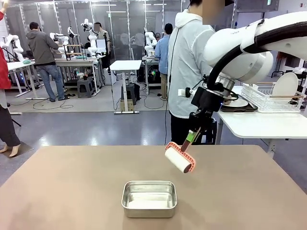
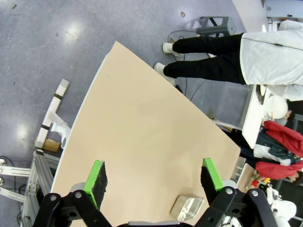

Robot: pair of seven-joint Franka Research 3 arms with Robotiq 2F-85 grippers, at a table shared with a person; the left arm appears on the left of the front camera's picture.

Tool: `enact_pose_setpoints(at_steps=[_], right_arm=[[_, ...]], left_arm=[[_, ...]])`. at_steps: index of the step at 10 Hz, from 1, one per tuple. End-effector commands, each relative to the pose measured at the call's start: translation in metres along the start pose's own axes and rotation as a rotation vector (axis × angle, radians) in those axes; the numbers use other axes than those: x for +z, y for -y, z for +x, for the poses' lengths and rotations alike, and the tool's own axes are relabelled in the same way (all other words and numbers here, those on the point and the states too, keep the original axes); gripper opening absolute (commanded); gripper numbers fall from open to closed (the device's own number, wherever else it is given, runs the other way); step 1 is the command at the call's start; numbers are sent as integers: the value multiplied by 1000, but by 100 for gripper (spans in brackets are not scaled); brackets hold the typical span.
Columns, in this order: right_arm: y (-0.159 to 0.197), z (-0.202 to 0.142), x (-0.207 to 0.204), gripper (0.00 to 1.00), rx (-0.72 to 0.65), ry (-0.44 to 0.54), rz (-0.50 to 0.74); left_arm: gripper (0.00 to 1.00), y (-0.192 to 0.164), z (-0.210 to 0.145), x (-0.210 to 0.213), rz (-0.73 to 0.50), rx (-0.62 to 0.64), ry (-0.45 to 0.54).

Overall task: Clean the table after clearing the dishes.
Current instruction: When the right (or left) Handle tray is removed, use the right hand (or left hand) to clean the right (or left) side of the table with the Lint Roller.

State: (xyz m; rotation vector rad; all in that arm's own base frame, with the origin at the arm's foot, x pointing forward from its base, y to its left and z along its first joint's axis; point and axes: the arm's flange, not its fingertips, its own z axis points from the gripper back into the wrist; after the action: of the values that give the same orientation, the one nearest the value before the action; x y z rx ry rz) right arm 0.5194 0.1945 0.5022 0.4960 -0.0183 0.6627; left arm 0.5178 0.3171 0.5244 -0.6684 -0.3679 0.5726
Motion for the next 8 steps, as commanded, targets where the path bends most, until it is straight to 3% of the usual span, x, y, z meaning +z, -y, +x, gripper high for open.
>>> enact_pose_setpoints(at_steps=[1,5,8], right_arm=[[27,-17,-12,21,-183,160,17],[77,-30,-30,21,-397,282,109],[110,-30,-62,21,-523,246,155]], left_arm=[[100,-1,-6,2,0,-9,11],[100,-1,-6,2,0,-9,11],[100,-1,-6,2,0,-9,11]])
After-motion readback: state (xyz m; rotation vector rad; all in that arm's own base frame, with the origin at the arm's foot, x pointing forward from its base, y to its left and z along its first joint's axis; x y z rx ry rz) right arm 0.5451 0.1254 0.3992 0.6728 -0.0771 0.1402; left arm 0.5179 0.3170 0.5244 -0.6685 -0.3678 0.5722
